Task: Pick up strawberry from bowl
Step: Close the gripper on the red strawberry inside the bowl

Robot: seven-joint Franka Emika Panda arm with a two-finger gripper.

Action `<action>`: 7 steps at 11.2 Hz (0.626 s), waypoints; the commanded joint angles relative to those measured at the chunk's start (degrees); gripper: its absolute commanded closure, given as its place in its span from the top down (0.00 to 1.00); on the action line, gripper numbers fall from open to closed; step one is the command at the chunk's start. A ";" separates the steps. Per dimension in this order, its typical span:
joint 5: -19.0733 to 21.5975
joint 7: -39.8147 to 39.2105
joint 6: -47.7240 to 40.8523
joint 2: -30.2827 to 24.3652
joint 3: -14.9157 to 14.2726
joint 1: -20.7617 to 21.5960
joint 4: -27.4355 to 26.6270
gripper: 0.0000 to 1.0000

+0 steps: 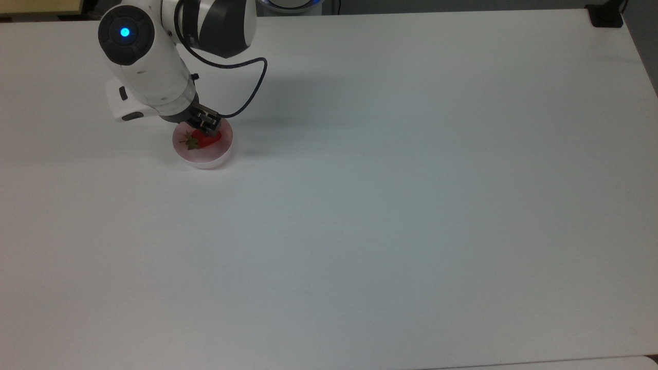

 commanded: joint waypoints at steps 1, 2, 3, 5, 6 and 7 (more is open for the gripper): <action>-0.09 3.93 2.12 0.84 1.16 -0.02 -0.37 0.63; -0.09 4.03 2.74 1.46 1.33 -0.02 -0.37 0.63; -0.09 4.21 3.35 1.81 1.33 -0.02 -0.46 0.63; -0.09 4.73 5.11 3.30 1.33 0.07 -0.46 0.63; -0.18 4.48 5.12 3.31 1.33 -0.02 -0.38 0.64; -0.44 4.30 5.12 3.31 1.33 -0.02 -0.37 0.65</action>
